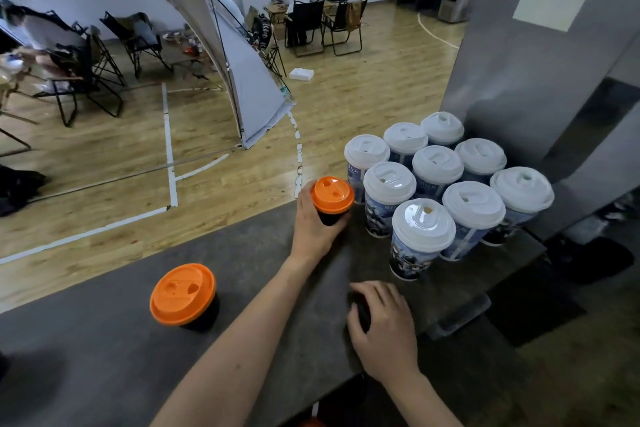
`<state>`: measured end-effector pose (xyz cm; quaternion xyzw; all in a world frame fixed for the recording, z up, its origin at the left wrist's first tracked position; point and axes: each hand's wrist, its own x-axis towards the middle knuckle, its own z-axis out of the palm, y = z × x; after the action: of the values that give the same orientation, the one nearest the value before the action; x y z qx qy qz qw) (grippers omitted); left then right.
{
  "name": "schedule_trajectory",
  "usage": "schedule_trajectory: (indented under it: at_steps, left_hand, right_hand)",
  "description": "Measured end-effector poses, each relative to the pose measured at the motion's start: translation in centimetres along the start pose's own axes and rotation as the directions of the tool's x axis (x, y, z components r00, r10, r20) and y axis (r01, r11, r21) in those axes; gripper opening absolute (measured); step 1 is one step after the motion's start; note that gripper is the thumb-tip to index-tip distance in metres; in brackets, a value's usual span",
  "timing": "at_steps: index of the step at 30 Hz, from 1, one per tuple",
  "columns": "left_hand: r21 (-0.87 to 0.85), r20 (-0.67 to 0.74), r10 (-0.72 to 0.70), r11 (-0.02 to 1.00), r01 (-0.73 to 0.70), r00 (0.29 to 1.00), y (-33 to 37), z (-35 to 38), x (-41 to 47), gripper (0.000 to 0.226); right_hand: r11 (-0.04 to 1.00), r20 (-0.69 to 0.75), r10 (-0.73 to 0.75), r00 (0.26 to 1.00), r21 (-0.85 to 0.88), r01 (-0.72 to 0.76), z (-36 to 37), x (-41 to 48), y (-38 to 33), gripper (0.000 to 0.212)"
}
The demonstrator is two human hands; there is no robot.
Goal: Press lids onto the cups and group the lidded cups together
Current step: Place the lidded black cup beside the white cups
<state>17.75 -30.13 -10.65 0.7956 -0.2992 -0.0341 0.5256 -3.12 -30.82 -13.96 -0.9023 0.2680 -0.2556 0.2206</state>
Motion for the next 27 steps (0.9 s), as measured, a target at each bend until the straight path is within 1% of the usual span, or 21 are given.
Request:
schedule_trajectory:
  at_steps: [4,9,14,15,17,20,25,27]
  left_hand:
    - [-0.002,0.034,-0.044,0.999,0.044,0.998,-0.4,0.1,0.1,0.103]
    - [-0.003,0.076,-0.101,0.995,0.102,0.992,-1.1,-0.1,0.2,0.105]
    - [0.005,0.088,-0.151,0.989,0.151,0.985,-0.9,-0.5,-1.3,0.116]
    - [0.007,0.085,-0.171,0.985,0.171,0.982,-0.6,-0.8,-2.1,0.113]
    - [0.045,0.055,-0.178,0.983,0.176,0.982,-0.5,-1.5,-4.4,0.100]
    - [0.112,0.031,-0.073,0.991,0.069,0.997,-1.2,-3.2,-8.9,0.073]
    - [0.233,0.166,0.028,0.970,-0.067,0.986,-2.5,-8.1,-16.3,0.036]
    - [0.268,0.185,0.073,0.956,-0.122,0.980,-3.1,-10.0,-18.5,0.026]
  right_hand:
    - [1.000,-0.012,-0.004,1.000,0.001,0.004,0.1,0.0,0.1,0.028]
    - [1.000,-0.017,-0.009,1.000,0.002,0.009,0.1,-0.1,0.1,0.029]
    - [1.000,-0.008,-0.005,1.000,0.006,0.005,-0.2,-0.2,0.0,0.030]
    - [1.000,-0.007,-0.005,1.000,0.006,0.005,-0.3,-0.2,0.0,0.030]
    - [1.000,0.002,-0.011,1.000,0.007,0.011,-0.4,-0.1,0.0,0.030]
    - [0.999,0.023,-0.031,0.999,0.009,0.031,-0.4,0.0,0.2,0.029]
    - [0.998,0.049,-0.061,0.997,-0.027,0.062,-0.3,0.1,0.4,0.023]
    - [0.996,0.045,-0.080,0.996,-0.038,0.082,-0.1,0.1,0.5,0.021]
